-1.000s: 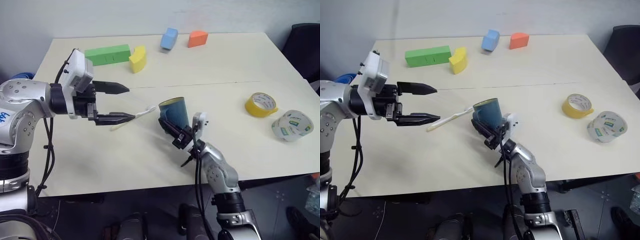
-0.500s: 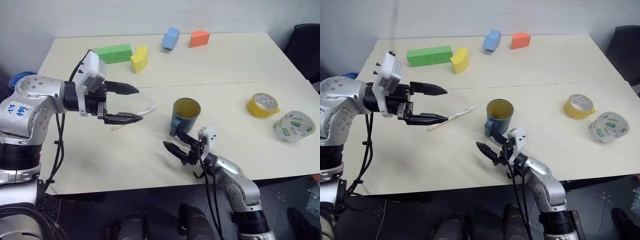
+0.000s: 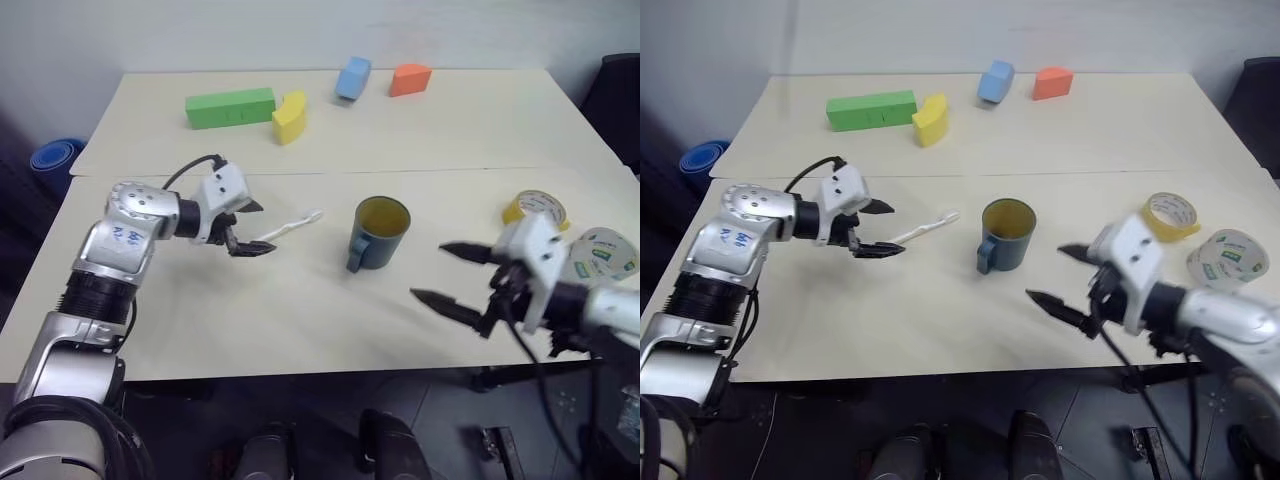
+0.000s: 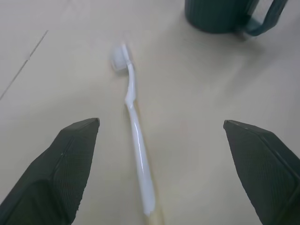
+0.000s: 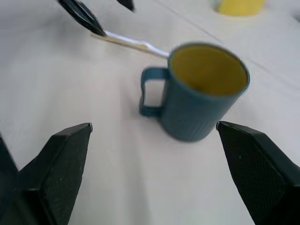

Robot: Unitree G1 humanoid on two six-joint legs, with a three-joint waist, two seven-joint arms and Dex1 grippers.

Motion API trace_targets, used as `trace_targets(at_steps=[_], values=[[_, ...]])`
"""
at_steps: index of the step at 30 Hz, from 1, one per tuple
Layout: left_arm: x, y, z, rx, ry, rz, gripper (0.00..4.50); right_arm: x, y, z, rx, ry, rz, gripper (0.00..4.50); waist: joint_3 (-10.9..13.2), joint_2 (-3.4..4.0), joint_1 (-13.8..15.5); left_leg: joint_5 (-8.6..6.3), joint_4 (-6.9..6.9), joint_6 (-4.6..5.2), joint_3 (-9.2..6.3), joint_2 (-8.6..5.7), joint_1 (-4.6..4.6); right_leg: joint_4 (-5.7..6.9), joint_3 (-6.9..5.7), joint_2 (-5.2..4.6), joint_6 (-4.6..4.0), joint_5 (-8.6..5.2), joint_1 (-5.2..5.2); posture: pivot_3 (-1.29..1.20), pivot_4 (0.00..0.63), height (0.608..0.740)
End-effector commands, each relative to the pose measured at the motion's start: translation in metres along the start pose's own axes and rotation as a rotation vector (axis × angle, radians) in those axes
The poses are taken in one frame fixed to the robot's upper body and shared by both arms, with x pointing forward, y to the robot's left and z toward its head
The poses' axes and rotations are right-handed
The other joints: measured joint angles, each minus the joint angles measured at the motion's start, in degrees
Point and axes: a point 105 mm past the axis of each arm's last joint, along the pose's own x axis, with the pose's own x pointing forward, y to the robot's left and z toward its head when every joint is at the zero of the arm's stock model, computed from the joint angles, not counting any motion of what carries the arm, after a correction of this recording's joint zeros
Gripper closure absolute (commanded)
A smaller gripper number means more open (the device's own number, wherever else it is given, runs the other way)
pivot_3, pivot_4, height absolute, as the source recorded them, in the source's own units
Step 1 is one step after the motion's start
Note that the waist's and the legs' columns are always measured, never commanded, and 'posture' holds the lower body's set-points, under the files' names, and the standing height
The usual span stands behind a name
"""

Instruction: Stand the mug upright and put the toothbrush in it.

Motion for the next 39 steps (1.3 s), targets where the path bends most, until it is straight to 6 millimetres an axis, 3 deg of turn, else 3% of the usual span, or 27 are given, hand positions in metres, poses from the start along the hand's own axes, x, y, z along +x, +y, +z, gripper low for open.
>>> trace_targets(at_steps=[1,7,10,22,29,33,37,39], values=[[0.015,0.012,0.001,0.022,0.023,0.025,0.0,-0.013,0.011,0.028,-0.035,-0.016,0.108,0.11,0.0,-0.07,0.5,0.0,0.0,0.0,-0.01,0.0,0.0,0.0,-0.01,0.0,0.0,0.0,0.0,0.0,0.15,0.74],[0.038,0.019,-0.008,-0.007,0.076,0.022,0.0,-0.019,0.011,0.043,-0.076,-0.002,0.119,0.11,0.0,-0.49,0.4,-0.08,0.03,0.15,0.09,-0.04,-0.09,-0.13,-0.07,-0.08,0.04,0.02,0.0,0.0,0.15,0.74],[0.044,0.018,-0.006,-0.021,0.055,-0.01,0.54,-0.02,0.01,0.046,-0.077,-0.005,0.109,0.0,0.0,-0.56,0.5,-0.09,0.1,0.17,0.1,-0.04,-0.1,-0.14,-0.07,-0.09,0.05,0.03,0.02,0.0,0.15,0.74],[0.054,0.016,-0.002,-0.027,0.035,-0.025,4.25,-0.019,0.009,0.044,-0.089,0.025,0.07,0.0,0.0,-0.58,0.4,-0.09,0.17,0.17,0.1,-0.02,-0.11,-0.09,-0.08,-0.11,0.04,0.03,0.02,0.0,0.15,0.74],[0.04,0.028,0.006,-0.103,-0.038,0.03,4.32,-0.022,0.001,0.04,-0.012,0.006,-0.003,0.0,0.0,-0.59,0.4,-0.09,0.17,0.17,0.09,-0.02,-0.12,-0.07,-0.08,-0.11,0.04,0.03,0.01,0.0,0.15,0.74],[0.028,0.04,0.033,-0.221,-0.218,0.09,4.32,-0.025,-0.003,0.042,0.035,-0.049,-0.047,0.0,0.0,-0.62,0.5,-0.09,0.18,0.17,0.06,-0.01,-0.15,-0.06,-0.1,-0.11,0.04,0.03,0.01,0.0,0.15,0.74],[0.006,0.051,0.109,-0.44,-0.655,0.085,4.32,-0.031,-0.013,0.038,0.084,-0.085,-0.15,0.0,0.0,-0.66,0.6,-0.09,0.24,0.17,-0.13,-0.01,-0.24,-0.01,-0.18,-0.12,0.1,0.06,0.01,0.0,0.15,0.74],[0.002,0.044,0.139,-0.525,-0.787,0.022,4.32,-0.033,-0.017,0.034,0.109,-0.094,-0.19,0.0,0.0,-0.71,0.8,-0.09,0.31,0.17,-0.26,-0.02,-0.28,0.03,-0.22,-0.14,0.12,0.07,0.03,0.0,0.15,0.74]])
